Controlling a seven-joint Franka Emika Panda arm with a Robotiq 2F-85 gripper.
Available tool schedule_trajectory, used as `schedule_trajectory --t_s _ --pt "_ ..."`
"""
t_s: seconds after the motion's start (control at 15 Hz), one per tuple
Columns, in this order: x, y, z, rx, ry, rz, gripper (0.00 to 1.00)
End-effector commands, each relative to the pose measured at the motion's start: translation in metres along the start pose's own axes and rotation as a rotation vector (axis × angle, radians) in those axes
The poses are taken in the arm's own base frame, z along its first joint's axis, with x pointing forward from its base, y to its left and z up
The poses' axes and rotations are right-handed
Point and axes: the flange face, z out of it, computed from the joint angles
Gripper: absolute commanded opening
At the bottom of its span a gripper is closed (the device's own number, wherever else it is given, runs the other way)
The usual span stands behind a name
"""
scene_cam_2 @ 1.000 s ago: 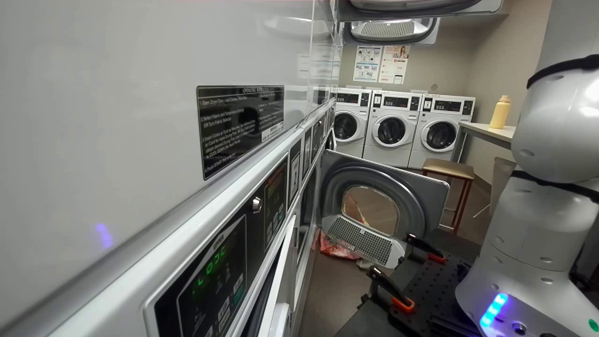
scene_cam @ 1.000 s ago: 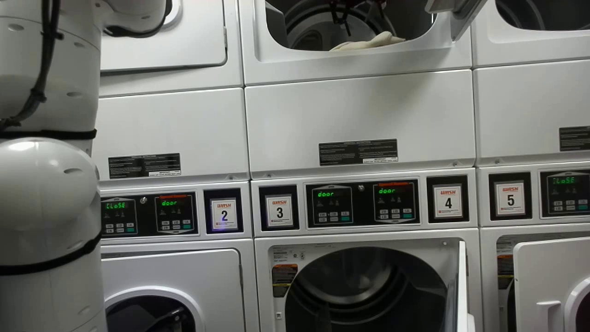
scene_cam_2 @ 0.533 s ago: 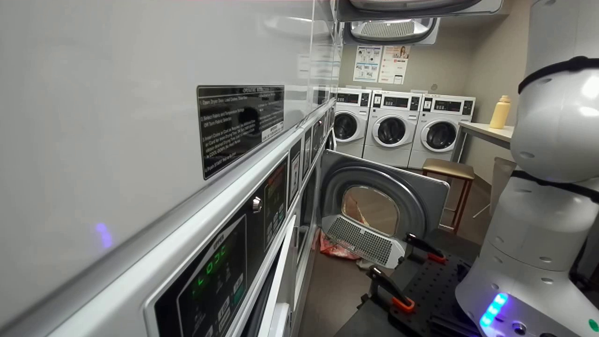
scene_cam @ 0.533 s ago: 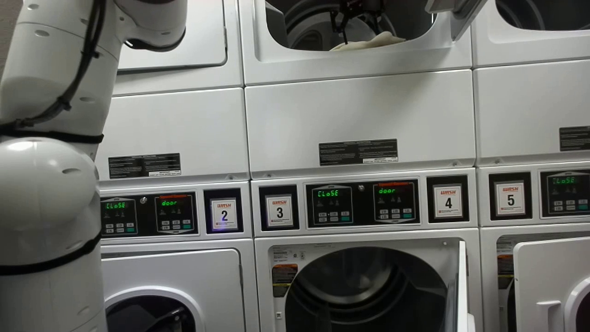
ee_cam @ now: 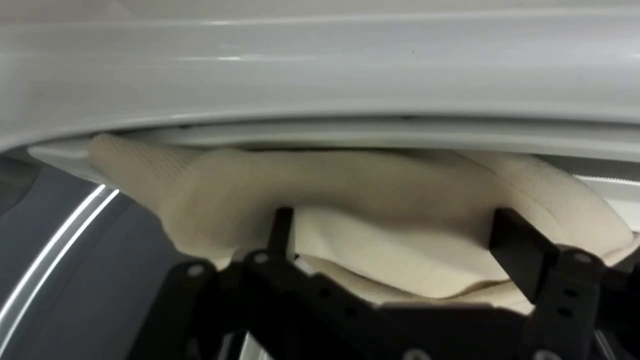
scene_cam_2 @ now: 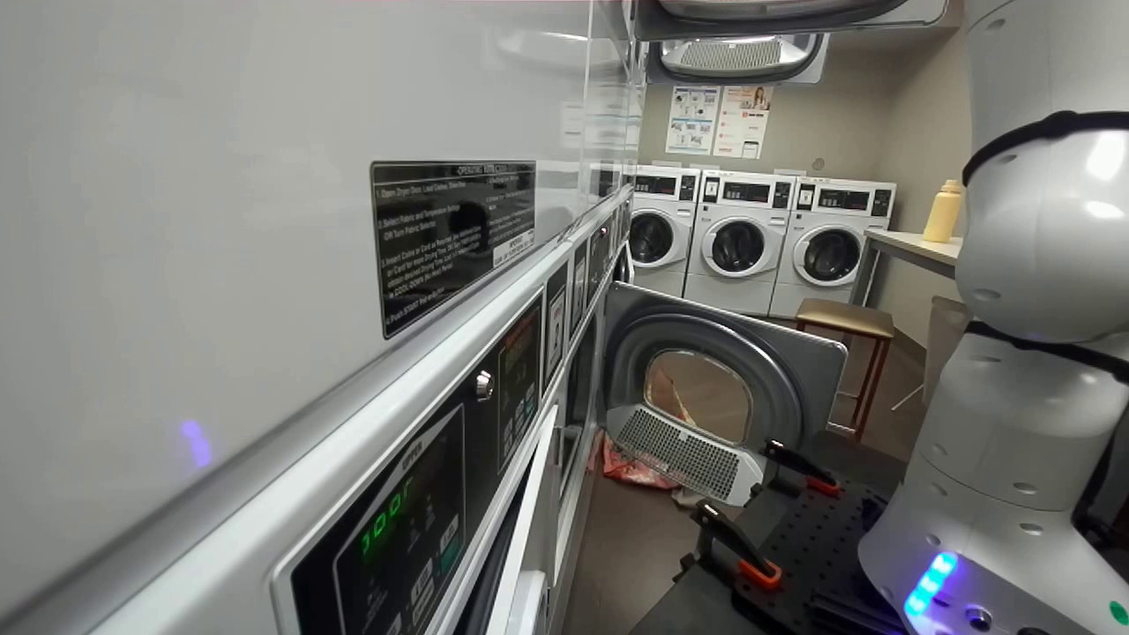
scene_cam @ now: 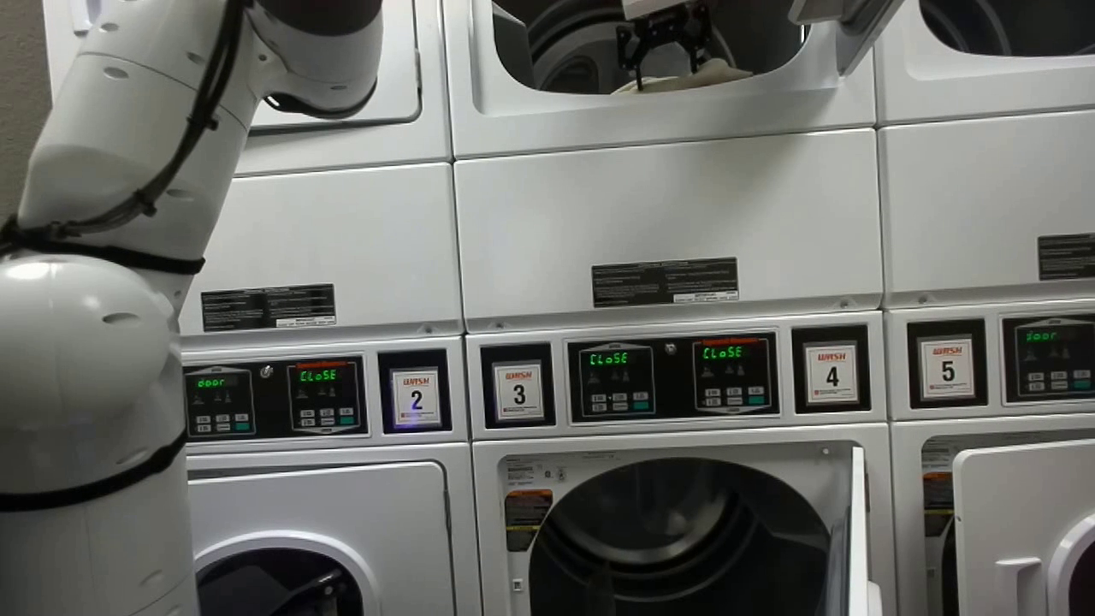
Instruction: Remove the item of clothing from the upper middle dryer and place it inside the bottom right dryer
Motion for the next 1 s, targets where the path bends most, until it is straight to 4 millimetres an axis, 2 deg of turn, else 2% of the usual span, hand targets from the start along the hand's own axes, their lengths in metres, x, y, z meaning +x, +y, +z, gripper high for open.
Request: schedule_trajectory --t_s 0.0,0.13,0.6,0.8,0.93 --pt "0.0 0.01 0.016 0.026 0.031 -0.008 0.75" --pt "-0.002 0.014 0.024 0.028 0.037 0.001 0.66" --pt "-0.001 0.017 0.026 0.01 0.019 -0.006 0.12" --pt "0.001 0.013 0.021 0.009 -0.011 -0.006 0.05" --pt "0.001 0.01 0.017 0.013 -0.035 -0.007 0.08"
